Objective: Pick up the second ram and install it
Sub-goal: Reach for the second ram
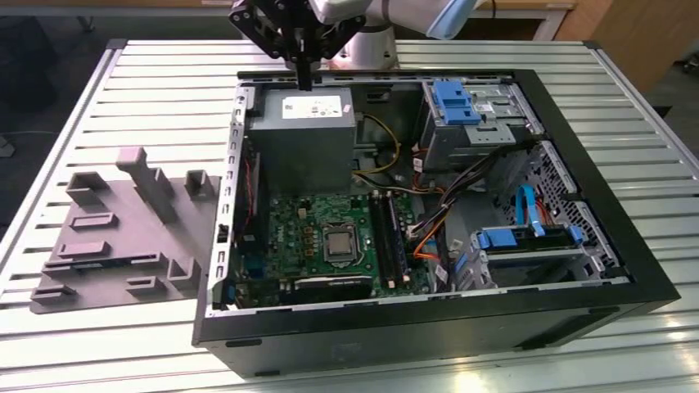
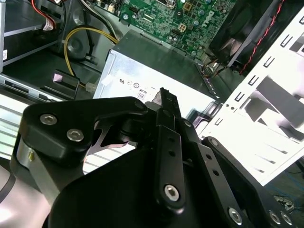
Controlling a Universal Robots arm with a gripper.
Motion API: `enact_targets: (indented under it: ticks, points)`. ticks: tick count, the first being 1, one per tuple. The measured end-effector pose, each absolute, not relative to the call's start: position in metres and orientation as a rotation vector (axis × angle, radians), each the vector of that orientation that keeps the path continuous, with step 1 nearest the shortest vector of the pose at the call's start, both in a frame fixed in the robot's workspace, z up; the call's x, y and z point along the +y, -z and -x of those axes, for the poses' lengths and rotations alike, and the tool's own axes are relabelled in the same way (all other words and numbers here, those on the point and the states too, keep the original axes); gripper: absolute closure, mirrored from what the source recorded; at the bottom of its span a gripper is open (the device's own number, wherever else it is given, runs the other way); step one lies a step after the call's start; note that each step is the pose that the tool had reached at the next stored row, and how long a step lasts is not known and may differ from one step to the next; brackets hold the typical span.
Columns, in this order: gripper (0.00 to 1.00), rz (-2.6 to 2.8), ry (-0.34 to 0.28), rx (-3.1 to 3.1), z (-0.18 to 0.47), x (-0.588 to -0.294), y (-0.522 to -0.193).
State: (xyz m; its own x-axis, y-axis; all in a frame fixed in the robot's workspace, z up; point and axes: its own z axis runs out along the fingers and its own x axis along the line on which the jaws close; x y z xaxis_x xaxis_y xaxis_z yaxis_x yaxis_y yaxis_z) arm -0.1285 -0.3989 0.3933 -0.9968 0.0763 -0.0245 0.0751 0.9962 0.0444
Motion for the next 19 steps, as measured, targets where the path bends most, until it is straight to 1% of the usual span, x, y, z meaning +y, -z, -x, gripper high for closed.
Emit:
enact_targets:
  ticks: [19]
  points:
    - [0.89,-0.118,-0.068,3.112,0.1360,-0.3990,-0.3933]
